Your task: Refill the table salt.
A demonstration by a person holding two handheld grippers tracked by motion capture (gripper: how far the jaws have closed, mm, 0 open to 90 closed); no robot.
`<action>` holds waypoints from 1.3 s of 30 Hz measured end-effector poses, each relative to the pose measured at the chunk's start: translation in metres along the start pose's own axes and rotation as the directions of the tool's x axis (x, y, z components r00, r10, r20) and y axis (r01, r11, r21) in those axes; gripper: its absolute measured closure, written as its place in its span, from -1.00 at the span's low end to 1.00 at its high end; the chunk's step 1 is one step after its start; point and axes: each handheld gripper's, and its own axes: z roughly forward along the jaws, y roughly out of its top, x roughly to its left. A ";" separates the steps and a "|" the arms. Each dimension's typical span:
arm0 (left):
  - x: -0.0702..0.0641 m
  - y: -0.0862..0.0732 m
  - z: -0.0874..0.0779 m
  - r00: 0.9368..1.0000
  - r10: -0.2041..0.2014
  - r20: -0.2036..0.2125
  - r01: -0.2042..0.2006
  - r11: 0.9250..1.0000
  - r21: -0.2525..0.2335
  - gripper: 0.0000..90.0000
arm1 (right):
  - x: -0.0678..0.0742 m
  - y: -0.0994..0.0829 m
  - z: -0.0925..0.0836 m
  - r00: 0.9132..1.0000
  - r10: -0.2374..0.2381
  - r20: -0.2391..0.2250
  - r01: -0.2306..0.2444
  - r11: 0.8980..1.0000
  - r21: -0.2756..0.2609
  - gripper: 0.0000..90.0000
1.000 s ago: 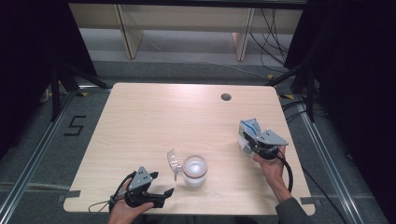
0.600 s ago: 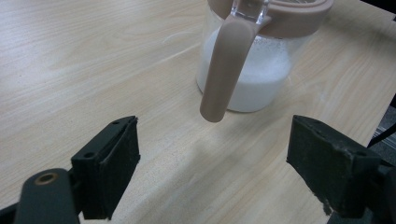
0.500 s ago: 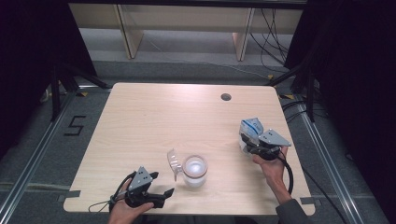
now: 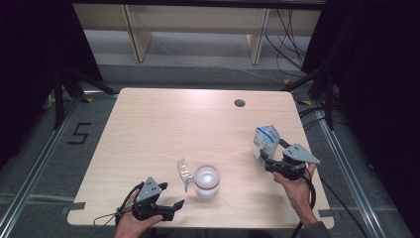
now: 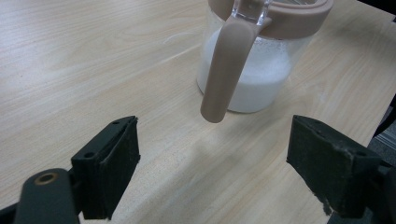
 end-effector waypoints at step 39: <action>-0.001 0.001 0.003 1.000 -0.008 -0.002 0.008 1.000 -0.005 -0.64 | 0.033 -0.021 -0.049 0.993 0.004 -0.121 0.013 0.990 0.140 -0.55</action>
